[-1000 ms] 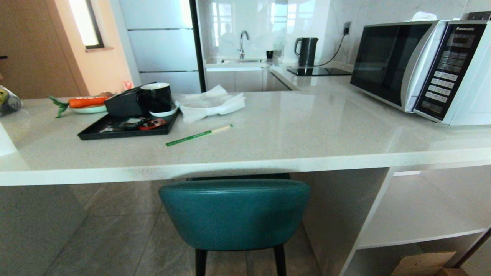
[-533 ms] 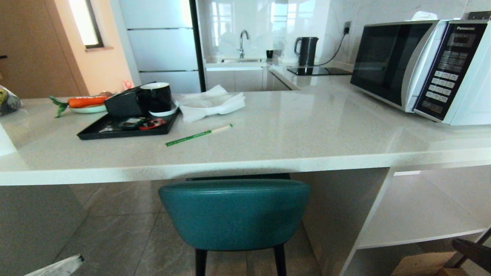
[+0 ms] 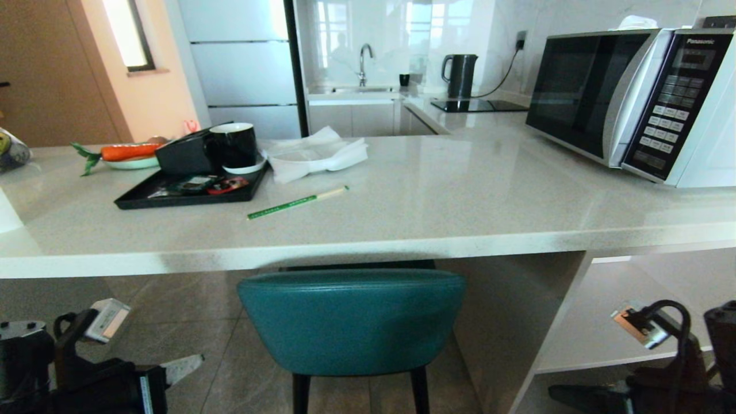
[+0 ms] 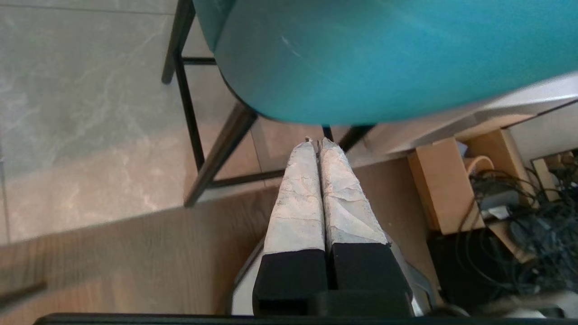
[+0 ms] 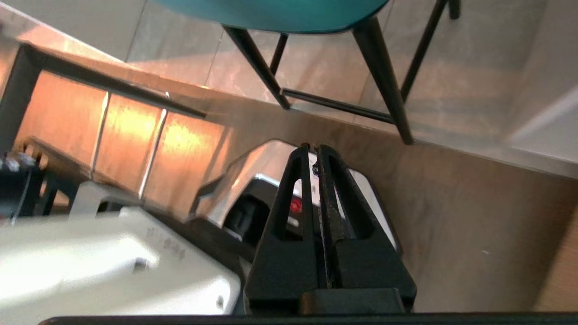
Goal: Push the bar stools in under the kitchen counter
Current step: Pull the blue chair out from under the dining table
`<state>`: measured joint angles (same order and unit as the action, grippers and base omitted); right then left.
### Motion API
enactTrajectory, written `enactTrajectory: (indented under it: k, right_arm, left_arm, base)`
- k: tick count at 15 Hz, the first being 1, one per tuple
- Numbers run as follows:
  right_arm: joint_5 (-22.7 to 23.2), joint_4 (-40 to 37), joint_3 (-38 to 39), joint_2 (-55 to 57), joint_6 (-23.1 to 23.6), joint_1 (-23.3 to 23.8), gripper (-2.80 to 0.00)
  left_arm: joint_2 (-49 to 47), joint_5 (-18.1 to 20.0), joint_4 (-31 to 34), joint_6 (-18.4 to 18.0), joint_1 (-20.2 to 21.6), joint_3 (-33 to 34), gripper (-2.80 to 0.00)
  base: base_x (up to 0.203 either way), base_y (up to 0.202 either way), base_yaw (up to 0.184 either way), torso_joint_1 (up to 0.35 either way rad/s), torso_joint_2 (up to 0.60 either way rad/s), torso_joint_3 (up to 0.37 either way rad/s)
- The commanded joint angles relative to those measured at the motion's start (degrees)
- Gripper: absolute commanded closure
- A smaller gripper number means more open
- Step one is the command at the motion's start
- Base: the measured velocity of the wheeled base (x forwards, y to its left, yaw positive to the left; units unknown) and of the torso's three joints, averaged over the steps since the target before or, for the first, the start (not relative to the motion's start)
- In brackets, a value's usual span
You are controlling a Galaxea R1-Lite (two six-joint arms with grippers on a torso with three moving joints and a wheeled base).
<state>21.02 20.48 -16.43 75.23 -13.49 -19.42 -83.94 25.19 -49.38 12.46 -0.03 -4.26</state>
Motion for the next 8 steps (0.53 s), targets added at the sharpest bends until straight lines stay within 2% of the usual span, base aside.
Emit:
enactTrajectory:
  k: [1, 3, 5, 6, 8]
  right_arm:
    - [0.0, 9.4, 1.4, 10.8, -0.9, -0.6, 0.00]
    - [-0.9, 20.9, 2.9, 17.1, -2.1, -0.4, 0.00]
    - [-3.3, 29.2, 3.1, 22.4, -3.0, -0.3, 0.00]
    - [-4.5, 35.8, 3.1, 24.8, -4.1, -0.3, 0.00]
    - [-7.1, 46.5, 2.9, 31.3, -6.6, -0.3, 0.00]
  left_arm:
    - [-13.1, 0.8, -13.8, 0.1, 0.8, 2.0, 0.00]
    - [-20.0, 1.6, -22.6, 0.1, 1.7, 2.0, 0.00]
    - [-26.9, 1.7, -30.4, 0.1, 2.1, 1.0, 0.00]
    - [-30.3, 1.7, -34.3, 0.2, 2.1, 0.7, 0.00]
    - [-35.4, 1.4, -37.6, 0.5, 1.5, -0.9, 0.00]
  base:
    - [0.000, 0.000, 0.000, 0.000, 0.00, 0.000]
    - [0.000, 0.000, 0.000, 0.000, 0.00, 0.000]
    - [0.000, 0.000, 0.000, 0.000, 0.00, 0.000]
    - [0.000, 0.000, 0.000, 0.000, 0.00, 0.000]
    - [0.000, 0.000, 0.000, 0.000, 0.00, 0.000]
